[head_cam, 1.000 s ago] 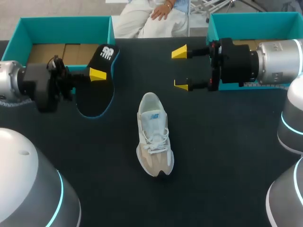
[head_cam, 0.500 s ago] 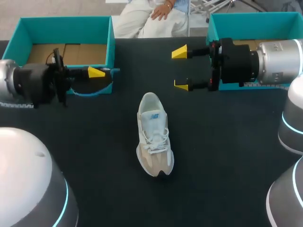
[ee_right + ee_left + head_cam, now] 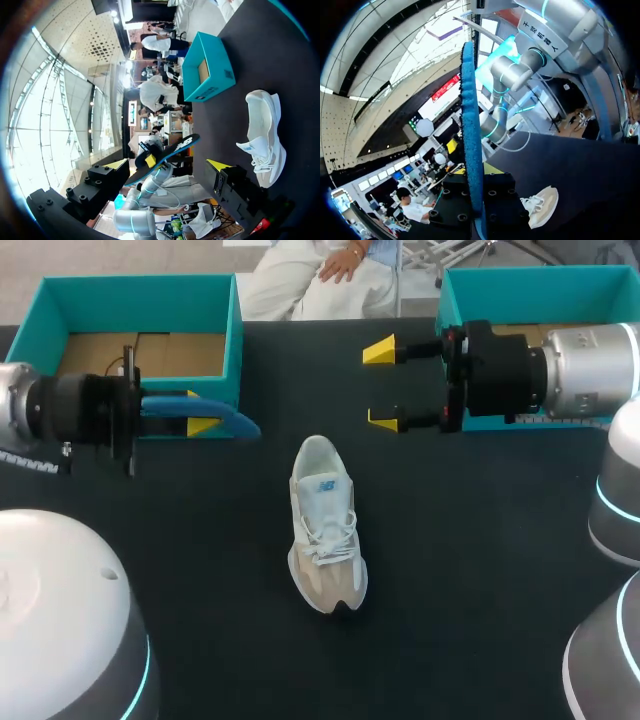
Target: Take the shoe out of the shoebox, open the shoe tongue, remove and reinsert the insole, then place the shoe into the shoebox
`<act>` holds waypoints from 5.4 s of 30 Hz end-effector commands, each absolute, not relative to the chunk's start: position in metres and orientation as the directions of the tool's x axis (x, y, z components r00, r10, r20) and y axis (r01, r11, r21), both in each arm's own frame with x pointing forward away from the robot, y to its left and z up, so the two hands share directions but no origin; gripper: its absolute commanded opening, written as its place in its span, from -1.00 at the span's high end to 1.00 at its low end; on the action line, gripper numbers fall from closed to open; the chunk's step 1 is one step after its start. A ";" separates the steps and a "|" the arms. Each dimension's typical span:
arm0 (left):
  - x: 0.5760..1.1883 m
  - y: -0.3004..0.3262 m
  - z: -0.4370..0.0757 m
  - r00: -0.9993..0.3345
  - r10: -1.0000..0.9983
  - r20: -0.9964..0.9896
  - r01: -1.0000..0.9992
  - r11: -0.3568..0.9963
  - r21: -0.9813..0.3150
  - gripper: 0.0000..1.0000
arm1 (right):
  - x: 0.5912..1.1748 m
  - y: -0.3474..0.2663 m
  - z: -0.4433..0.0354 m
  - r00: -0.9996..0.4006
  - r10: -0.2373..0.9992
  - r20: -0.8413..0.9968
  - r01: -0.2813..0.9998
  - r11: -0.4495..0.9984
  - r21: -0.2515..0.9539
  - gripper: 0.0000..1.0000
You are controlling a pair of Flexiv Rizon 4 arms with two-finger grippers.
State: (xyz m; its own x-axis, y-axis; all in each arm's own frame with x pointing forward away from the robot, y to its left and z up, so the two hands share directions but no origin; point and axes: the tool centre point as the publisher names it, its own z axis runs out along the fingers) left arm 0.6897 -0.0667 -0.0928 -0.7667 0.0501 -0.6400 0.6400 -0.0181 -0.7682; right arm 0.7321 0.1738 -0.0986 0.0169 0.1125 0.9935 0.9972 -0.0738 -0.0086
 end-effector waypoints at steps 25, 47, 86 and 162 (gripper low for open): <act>0.675 -0.066 -0.068 -0.974 0.150 -0.169 0.153 -0.116 -0.981 1.00 | 0.733 0.177 -0.099 0.018 0.114 0.993 0.997 -0.076 -0.009 -1.00; 0.675 -0.066 -0.068 -0.974 0.150 -0.169 0.153 -0.116 -0.981 1.00 | 0.733 0.177 -0.099 0.018 0.114 0.993 0.997 -0.076 -0.009 -1.00; 0.673 -0.060 -0.100 -0.323 -0.033 0.946 -0.930 0.198 -0.310 1.00 | 0.733 0.177 -0.099 0.018 0.114 0.993 0.997 -0.076 -0.009 -1.00; 0.718 -0.103 -0.132 -0.123 -0.003 0.992 -0.988 0.091 -0.122 1.00 | 0.706 0.265 -0.050 -0.138 0.880 0.455 0.986 0.079 0.145 -1.00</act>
